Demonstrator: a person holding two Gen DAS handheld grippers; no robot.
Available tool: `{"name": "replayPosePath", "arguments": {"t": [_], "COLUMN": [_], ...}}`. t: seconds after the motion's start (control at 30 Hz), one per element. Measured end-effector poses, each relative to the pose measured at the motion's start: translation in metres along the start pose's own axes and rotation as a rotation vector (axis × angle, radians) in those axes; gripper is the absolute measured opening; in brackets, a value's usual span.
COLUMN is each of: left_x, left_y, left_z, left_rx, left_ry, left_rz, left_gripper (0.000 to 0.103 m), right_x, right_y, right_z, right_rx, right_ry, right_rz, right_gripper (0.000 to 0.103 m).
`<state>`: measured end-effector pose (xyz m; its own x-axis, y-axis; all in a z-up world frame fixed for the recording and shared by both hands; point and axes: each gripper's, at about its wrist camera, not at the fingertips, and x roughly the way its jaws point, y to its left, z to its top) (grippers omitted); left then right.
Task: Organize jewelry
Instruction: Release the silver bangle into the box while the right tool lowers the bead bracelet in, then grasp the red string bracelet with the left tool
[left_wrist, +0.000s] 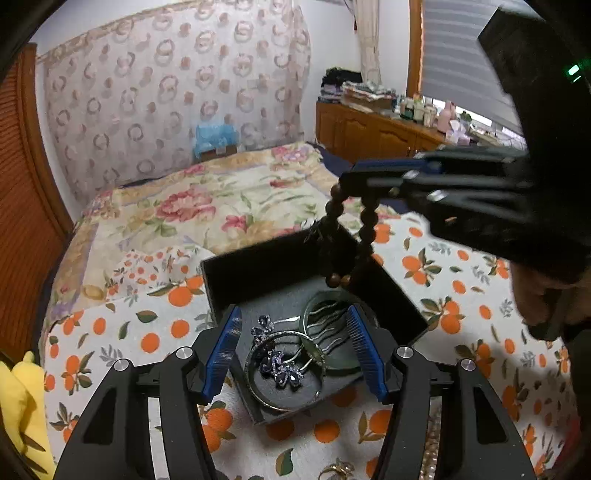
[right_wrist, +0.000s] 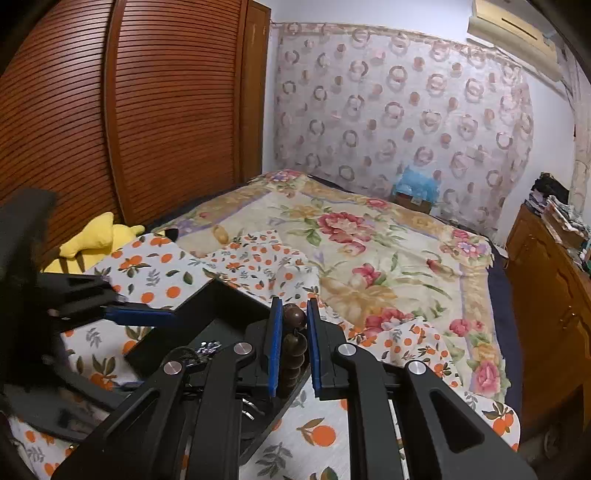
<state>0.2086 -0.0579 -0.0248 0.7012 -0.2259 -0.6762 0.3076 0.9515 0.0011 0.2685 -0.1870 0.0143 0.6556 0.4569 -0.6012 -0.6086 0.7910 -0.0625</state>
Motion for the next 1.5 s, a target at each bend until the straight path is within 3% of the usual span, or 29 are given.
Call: {"name": "replayPosePath", "arguments": {"t": [0.4, 0.47, 0.53, 0.67, 1.1, 1.5], "left_x": [-0.049, -0.056, -0.061, -0.069, -0.105, -0.100], "left_y": [0.008, 0.010, 0.013, 0.016, 0.004, -0.005], "left_z": [-0.025, -0.033, -0.044, -0.063, -0.124, -0.157], "left_rx": [-0.037, -0.051, -0.068, -0.096, -0.128, -0.152], "left_ry": [-0.048, -0.042, -0.035, -0.017, 0.003, 0.075], "left_rz": [0.022, 0.023, 0.021, 0.019, -0.001, 0.011], "left_gripper": [0.057, 0.057, 0.057, 0.057, 0.057, 0.057], "right_x": [0.009, 0.004, -0.003, -0.021, -0.086, -0.121], "right_y": [0.024, 0.029, 0.031, 0.038, 0.073, 0.081], "right_z": [-0.012, -0.015, -0.017, -0.028, -0.114, -0.190], "right_rx": [-0.005, -0.001, 0.014, 0.023, 0.112, 0.209], "right_ry": [0.042, 0.038, 0.032, 0.021, 0.055, 0.135], "right_rz": [0.054, 0.069, 0.079, 0.074, 0.039, 0.011], "right_gripper": [0.015, 0.019, 0.032, 0.034, 0.034, 0.040]}}
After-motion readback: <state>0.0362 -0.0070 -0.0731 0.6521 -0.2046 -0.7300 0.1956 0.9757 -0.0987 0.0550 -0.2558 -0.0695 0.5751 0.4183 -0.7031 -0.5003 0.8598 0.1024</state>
